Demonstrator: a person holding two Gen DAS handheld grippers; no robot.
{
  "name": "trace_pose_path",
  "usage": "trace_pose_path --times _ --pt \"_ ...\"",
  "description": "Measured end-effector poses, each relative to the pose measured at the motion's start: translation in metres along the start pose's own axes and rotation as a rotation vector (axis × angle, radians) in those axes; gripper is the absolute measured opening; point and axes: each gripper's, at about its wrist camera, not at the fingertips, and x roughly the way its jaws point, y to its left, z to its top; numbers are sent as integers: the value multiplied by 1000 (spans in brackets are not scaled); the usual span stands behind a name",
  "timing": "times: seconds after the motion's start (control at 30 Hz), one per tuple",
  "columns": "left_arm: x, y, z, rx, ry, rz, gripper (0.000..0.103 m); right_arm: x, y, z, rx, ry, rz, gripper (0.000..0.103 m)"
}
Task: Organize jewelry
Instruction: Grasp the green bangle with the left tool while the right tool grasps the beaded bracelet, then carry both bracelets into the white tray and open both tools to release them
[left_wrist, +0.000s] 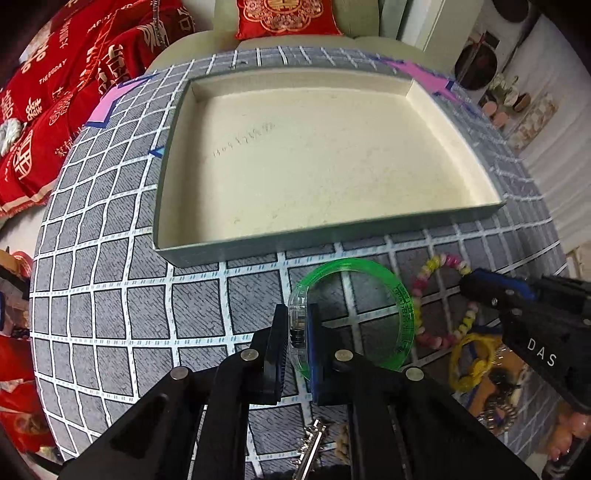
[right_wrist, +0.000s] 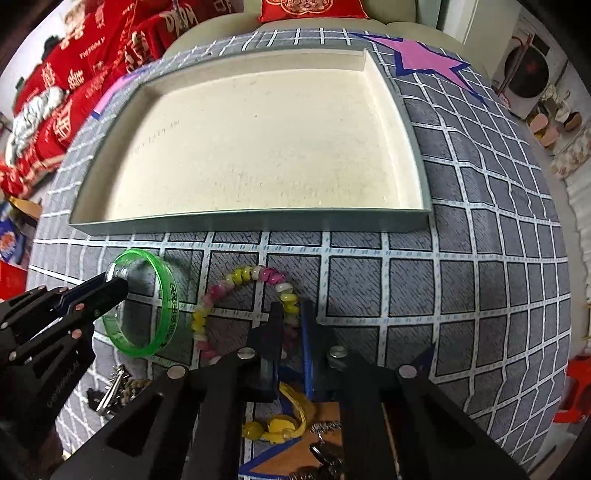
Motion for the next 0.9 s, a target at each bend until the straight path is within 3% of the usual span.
trace_pose_path --times 0.4,0.67,0.9 --pt "-55 7 30 -47 -94 -38 18 -63 -24 18 23 -83 106 10" --pt "-60 20 85 -93 -156 -21 18 -72 -30 90 53 -145 157 10" --pt "-26 24 123 -124 -145 31 18 -42 -26 139 40 -137 169 10"
